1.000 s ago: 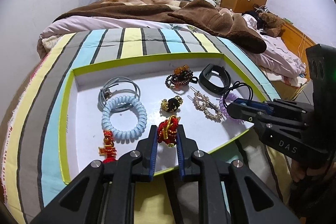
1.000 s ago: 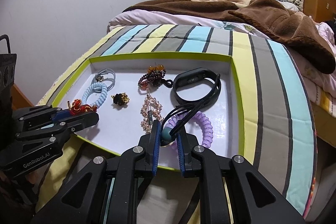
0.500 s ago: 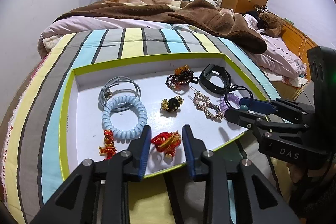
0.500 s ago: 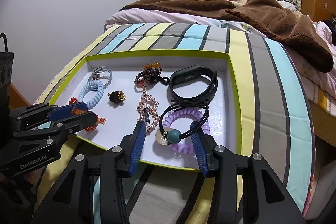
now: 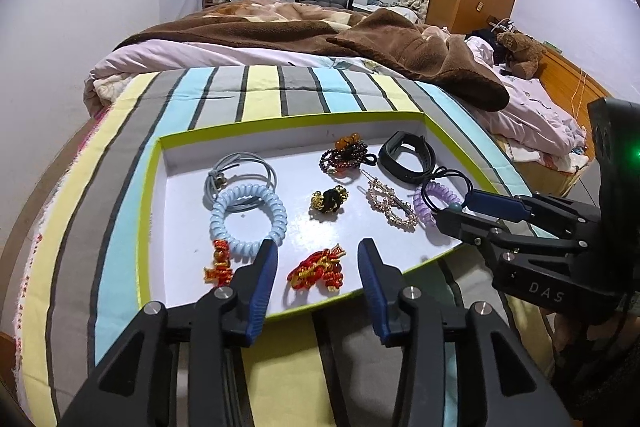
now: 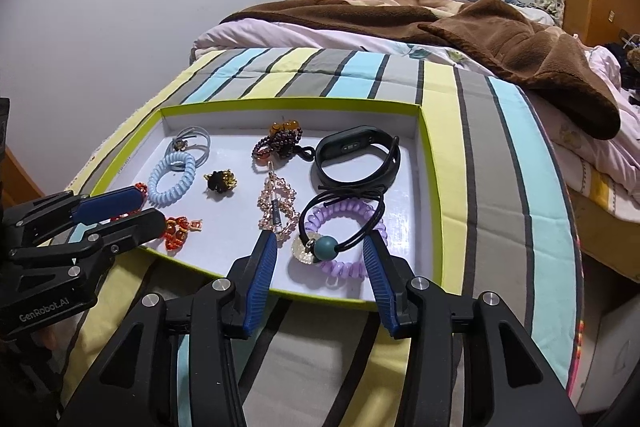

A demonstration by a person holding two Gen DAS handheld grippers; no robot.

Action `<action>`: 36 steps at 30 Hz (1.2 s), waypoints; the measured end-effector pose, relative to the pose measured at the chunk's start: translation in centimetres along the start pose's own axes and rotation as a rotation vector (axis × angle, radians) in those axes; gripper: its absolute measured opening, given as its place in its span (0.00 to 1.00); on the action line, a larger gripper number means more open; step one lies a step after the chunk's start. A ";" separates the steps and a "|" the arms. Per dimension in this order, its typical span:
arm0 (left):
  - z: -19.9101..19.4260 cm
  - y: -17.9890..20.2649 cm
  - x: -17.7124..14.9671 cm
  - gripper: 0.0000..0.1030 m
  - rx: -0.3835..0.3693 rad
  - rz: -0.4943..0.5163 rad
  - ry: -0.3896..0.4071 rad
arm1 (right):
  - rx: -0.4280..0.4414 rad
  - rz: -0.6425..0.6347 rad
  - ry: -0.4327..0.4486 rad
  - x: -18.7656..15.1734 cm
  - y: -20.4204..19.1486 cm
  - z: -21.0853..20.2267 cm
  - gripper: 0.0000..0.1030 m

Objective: Organize jewelry
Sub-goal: 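Withdraw both open tools from the box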

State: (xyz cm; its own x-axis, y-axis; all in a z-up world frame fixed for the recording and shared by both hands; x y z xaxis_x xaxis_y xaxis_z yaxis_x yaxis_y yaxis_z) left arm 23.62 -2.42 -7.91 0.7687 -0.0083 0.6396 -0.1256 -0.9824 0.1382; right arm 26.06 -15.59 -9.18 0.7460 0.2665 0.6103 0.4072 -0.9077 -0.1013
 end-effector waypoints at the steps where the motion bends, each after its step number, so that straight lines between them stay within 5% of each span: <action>1: -0.2 0.0 0.0 0.42 0.004 -0.003 0.004 | 0.001 0.001 0.006 0.0 -0.1 -0.3 0.45; 26: -6.3 -0.2 -2.2 0.47 0.161 -0.065 0.113 | -0.038 0.039 0.125 -2.9 -3.2 -7.0 0.48; 36: -7.4 0.0 -3.1 0.47 0.158 -0.097 0.141 | -0.052 0.044 0.125 -4.2 -4.1 -7.5 0.48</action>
State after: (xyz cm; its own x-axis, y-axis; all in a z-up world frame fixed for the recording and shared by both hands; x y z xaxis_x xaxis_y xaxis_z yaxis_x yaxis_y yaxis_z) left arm 16.59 -1.07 -4.33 0.6758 0.1032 0.7298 0.0533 -0.9944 0.0913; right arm 17.30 -15.39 -5.45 0.6899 0.1863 0.6995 0.3448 -0.9342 -0.0913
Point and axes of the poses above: each gripper's, at about its wrist camera, not at the fingertips, and z roughly the way its jaws point, y to its right, x to its top, the point moved 10 cm from there along z, roughly the way its jaws point, and after that the axes turned 3 degrees about -y, right-handed, at the moved point
